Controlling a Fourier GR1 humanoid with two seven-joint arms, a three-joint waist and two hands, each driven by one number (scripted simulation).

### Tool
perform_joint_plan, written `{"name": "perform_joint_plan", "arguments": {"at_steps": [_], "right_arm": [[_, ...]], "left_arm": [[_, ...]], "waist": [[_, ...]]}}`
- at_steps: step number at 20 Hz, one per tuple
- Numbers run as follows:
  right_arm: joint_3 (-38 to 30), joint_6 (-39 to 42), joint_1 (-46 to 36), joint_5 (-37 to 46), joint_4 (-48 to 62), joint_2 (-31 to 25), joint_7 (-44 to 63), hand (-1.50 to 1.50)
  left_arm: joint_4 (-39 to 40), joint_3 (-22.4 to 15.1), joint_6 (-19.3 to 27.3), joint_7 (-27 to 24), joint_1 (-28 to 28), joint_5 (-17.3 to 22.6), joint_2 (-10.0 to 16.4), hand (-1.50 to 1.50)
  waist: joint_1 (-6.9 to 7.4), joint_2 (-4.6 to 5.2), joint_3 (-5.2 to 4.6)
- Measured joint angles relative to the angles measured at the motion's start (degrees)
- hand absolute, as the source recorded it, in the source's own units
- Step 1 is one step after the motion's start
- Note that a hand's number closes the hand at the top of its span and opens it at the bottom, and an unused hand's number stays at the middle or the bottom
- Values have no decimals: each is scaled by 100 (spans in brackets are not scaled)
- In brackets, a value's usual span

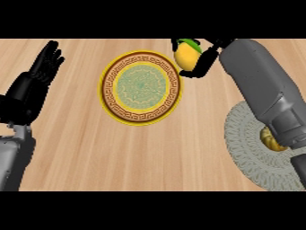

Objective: Pick the lemon from the placemat and place it in the plate

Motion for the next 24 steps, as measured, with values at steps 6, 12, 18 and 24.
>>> {"name": "perform_joint_plan", "arguments": {"at_steps": [6, 12, 18, 24], "right_arm": [[19, -415, -280, 136, 323, 851, 606, 150], [392, -1047, -243, 227, 555, 1229, 881, 150], [704, -1237, 16, 47, 700, 1319, 1121, -150], [875, -993, 199, -403, 651, 1341, 1376, -150]], "left_arm": [[-241, -4, -39, 107, 155, -5, -20, 0], [-185, -37, -100, 72, 53, -32, -84, 0], [-98, -127, -158, 44, -100, -77, -168, 0], [-55, -259, -145, 53, -243, -161, -300, 0]], "waist": [[15, -6, -2], [151, 33, -4], [321, 69, -6], [513, 99, -4]]}}
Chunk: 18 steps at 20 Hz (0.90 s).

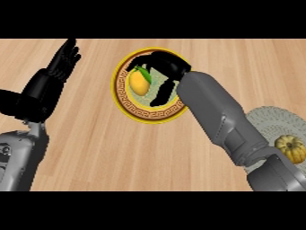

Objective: Pick the lemon from the placemat and place it in the plate

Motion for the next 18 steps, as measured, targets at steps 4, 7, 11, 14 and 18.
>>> {"name": "perform_joint_plan", "arguments": {"at_steps": [4, 7, 11, 14, 18], "right_arm": [[-44, 217, 111, -506, -170, 4, -27, -150], [-216, 213, 161, -950, -240, 6, -96, -150], [-515, 456, 94, -1596, -231, 7, -69, -150], [-757, 597, -47, -1952, -110, 6, -12, -150], [-1096, 782, -188, -2244, 146, -73, 25, -150]], "left_arm": [[82, 19, -64, -17, -93, 29, 0, 0], [81, -13, -52, -13, -87, -1, -35, 0], [84, 66, -82, 24, -101, 24, 27, 0], [49, 87, -45, -2, 13, 9, 3, 0], [-1, 207, -32, -28, 75, 20, 69, 0]], "waist": [[80, 11, 2], [85, 13, 4], [35, 1, 5], [-55, -9, 4], [-186, -5, 4]]}}
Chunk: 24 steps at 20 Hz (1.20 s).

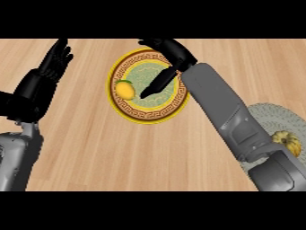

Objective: Pick the lemon from the placemat and place it in the plate

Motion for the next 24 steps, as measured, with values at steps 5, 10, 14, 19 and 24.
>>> {"name": "perform_joint_plan", "arguments": {"at_steps": [5, 10, 14, 19, 24], "right_arm": [[-304, 431, -45, -216, 240, -513, -129, -150], [-407, 855, 8, -250, 374, -1026, -401, -150], [-395, 1195, 56, -192, 419, -1453, -624, -150], [-335, 1328, 136, -88, 425, -1831, -695, -150], [-312, 1363, 215, -31, 391, -2135, -758, -150]], "left_arm": [[-59, 13, 13, 60, 16, 1, -12, 0], [-172, 13, -17, 77, 17, 7, 5, 0], [-216, -33, 15, 105, 3, -18, -56, 0], [-218, -87, 28, 75, -3, -72, -100, 0], [-269, -82, -10, 129, -46, -47, -80, 0]], "waist": [[-34, 39, 3], [22, 86, 9], [44, 118, 14], [78, 145, 18], [150, 177, 26]]}}
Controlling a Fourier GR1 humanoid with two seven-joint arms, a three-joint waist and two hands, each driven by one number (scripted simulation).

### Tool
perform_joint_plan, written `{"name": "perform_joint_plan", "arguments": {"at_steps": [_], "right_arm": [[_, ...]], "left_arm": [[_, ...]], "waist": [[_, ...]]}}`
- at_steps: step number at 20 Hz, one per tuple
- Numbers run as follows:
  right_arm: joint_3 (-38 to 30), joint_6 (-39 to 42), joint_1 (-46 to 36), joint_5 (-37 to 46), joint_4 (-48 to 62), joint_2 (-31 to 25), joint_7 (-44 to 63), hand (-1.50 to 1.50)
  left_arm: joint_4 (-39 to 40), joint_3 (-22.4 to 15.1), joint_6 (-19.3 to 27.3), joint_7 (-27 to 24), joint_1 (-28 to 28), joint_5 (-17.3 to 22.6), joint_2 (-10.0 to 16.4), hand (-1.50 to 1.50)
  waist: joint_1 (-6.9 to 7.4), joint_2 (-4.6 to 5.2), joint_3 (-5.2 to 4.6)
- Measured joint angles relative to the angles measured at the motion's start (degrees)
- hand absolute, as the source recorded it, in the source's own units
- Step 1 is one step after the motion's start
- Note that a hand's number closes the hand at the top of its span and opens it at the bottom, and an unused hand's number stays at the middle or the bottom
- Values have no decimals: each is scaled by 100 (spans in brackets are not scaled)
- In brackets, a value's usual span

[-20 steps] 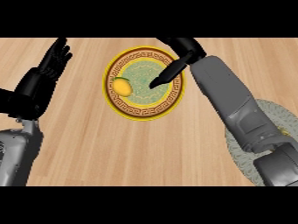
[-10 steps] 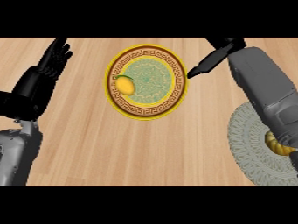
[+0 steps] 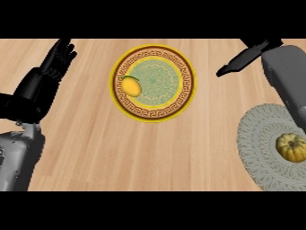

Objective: Pick the lemon from the placemat and place it in the plate

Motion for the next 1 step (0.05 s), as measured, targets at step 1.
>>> {"name": "perform_joint_plan", "arguments": {"at_steps": [1], "right_arm": [[9, -24, 24, 17, -19, -55, -37, -150]], "left_arm": [[3, 13, -21, -23, 29, 14, 11, 0]], "waist": [[12, 4, 1]]}}
